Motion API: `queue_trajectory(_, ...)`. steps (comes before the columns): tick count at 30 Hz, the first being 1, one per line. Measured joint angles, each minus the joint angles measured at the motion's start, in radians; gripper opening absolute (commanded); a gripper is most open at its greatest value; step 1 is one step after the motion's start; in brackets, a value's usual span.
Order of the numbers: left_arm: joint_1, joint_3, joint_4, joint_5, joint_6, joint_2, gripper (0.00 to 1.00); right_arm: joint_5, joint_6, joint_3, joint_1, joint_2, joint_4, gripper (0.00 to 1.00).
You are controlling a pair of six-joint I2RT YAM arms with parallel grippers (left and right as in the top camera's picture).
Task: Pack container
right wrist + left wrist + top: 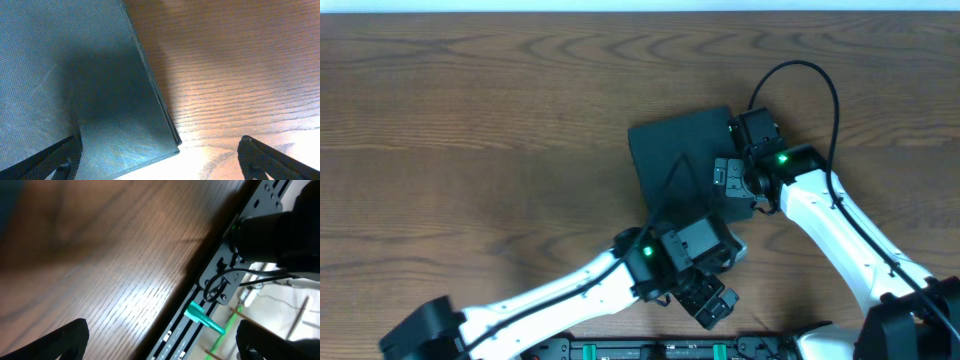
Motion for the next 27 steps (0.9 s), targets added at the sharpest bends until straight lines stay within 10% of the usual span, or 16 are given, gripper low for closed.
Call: queue_trajectory(27, 0.098, -0.027, 0.077, -0.265, 0.37, 0.125, 0.95, -0.082, -0.001, -0.006, -0.077, 0.0, 0.017, 0.99)
